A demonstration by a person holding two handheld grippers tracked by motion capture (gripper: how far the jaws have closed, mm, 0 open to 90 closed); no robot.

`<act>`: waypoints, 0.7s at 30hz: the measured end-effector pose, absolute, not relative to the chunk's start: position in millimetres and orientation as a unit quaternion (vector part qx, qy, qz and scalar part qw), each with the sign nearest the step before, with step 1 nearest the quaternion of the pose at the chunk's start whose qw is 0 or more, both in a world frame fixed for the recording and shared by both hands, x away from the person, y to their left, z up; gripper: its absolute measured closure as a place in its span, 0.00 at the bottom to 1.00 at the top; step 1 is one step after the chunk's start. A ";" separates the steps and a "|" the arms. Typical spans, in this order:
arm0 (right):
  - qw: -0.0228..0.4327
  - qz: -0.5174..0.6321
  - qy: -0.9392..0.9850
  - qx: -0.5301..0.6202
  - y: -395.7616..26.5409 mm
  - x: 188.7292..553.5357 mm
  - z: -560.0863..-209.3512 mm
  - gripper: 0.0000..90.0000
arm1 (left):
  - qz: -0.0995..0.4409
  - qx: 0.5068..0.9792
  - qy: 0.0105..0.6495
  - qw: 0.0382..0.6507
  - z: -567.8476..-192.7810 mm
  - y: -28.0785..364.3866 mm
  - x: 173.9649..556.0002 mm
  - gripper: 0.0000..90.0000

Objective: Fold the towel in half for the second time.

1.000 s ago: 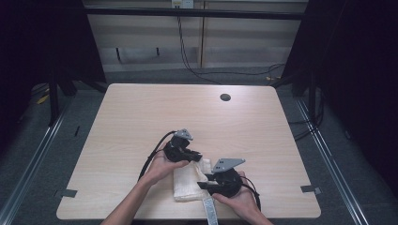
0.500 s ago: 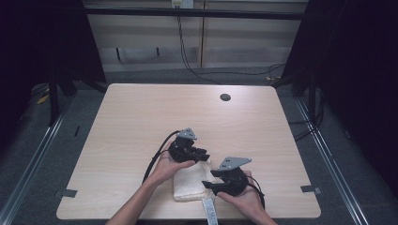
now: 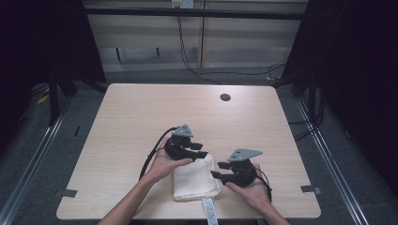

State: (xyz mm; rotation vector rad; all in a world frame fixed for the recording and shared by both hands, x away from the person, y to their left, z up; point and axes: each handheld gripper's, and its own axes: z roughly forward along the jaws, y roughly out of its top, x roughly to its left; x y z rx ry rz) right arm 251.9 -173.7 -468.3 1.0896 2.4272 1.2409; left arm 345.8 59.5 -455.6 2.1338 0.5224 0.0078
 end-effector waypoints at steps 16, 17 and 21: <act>0.106 0.443 0.810 0.369 -210.0 247.3 -445.9 0.56 | 0.029 0.868 0.233 0.438 -436.3 112.6 319.0 0.45; 0.109 0.445 0.808 0.370 -212.7 246.3 -445.0 0.56 | 0.035 0.867 0.239 0.436 -435.8 121.1 318.2 0.45; 0.114 0.448 0.802 0.378 -223.7 245.2 -445.1 0.53 | 0.047 0.864 0.255 0.431 -434.3 142.3 314.4 0.43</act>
